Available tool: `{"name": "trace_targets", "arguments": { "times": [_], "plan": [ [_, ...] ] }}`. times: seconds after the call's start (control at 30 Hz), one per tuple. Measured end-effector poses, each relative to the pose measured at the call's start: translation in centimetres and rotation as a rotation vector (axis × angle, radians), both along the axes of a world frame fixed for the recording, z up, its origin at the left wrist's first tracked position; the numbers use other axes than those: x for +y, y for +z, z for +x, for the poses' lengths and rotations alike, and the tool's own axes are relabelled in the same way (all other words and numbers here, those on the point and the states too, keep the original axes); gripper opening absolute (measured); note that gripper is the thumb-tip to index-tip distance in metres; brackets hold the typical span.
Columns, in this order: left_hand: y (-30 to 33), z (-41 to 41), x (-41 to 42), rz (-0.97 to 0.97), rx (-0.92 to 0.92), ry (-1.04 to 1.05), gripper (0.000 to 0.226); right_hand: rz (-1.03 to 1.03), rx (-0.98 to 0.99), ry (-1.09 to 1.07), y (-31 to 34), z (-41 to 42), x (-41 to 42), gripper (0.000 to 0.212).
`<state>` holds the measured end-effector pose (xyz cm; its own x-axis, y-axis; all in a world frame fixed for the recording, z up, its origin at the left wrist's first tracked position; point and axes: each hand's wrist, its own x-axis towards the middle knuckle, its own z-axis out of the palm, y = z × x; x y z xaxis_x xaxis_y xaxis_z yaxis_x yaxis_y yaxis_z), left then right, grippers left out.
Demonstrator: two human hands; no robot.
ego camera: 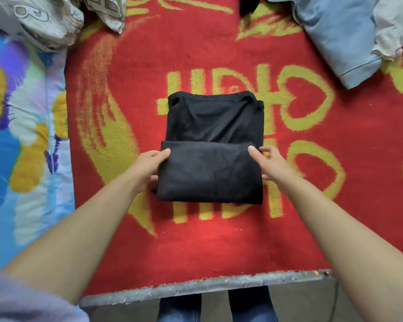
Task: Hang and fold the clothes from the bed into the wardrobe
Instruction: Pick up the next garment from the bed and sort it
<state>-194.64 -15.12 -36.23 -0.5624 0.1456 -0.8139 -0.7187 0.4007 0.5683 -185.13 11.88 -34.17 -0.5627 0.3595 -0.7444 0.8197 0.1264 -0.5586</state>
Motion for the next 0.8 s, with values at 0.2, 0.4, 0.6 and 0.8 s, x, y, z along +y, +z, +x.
{"name": "trace_targets", "arguments": {
  "times": [0.2,0.4,0.6,0.8],
  "plan": [
    [-2.2,4.0,2.2,-0.335,0.672,0.033,0.025,0.385,0.188,-0.049,-2.7,3.0,-3.7,0.035],
    [-3.5,2.7,2.8,-0.549,0.582,0.009,0.03,0.543,0.072,0.077,-3.7,2.8,-3.3,0.045],
    [-2.4,8.1,0.9,-0.525,1.216,-0.991,0.083,0.878,0.336,1.013,-3.4,6.4,-5.4,0.103],
    [-2.4,8.0,1.2,-0.713,0.873,-1.369,0.101,0.884,0.024,1.245,-3.6,4.7,-5.0,0.091]
  ]
}}
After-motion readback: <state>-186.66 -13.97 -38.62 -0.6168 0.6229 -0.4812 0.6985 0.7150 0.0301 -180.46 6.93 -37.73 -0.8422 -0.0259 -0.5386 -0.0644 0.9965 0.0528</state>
